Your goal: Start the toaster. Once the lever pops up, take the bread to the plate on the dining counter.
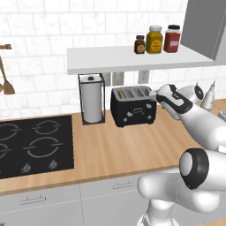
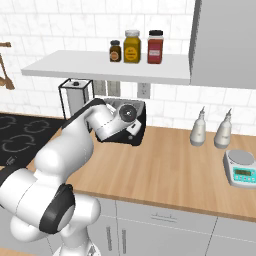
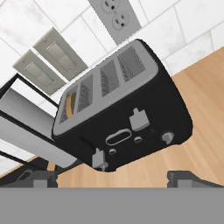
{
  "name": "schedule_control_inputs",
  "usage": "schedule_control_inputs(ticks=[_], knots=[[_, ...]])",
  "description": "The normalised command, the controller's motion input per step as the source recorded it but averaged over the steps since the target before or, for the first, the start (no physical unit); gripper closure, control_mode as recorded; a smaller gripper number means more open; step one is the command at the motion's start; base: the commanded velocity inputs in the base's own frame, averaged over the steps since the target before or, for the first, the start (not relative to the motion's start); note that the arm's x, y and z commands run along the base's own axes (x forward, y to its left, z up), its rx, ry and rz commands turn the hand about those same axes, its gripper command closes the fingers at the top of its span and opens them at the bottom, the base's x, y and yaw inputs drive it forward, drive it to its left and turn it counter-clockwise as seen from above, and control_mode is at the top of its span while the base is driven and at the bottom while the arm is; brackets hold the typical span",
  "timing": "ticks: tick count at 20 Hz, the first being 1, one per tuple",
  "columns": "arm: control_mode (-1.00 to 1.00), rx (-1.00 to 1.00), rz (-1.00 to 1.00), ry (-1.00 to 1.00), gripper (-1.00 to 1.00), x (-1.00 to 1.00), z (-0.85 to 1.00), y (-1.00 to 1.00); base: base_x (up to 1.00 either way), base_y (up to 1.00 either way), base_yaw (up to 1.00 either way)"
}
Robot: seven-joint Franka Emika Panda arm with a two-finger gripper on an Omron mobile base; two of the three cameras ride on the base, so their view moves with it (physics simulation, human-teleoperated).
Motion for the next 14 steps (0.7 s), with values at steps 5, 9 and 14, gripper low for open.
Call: schedule_control_inputs(ticks=[5,9,14], knots=[[-1.00,0.00,0.00,0.00,-1.00,0.00,0.00,0.00,0.00,0.00,0.00],[-1.00,0.00,0.00,0.00,-1.00,0.00,0.00,0.00,0.00,0.00,0.00],[-1.00,0.00,0.00,0.00,-1.00,0.00,0.00,0.00,0.00,0.00,0.00]])
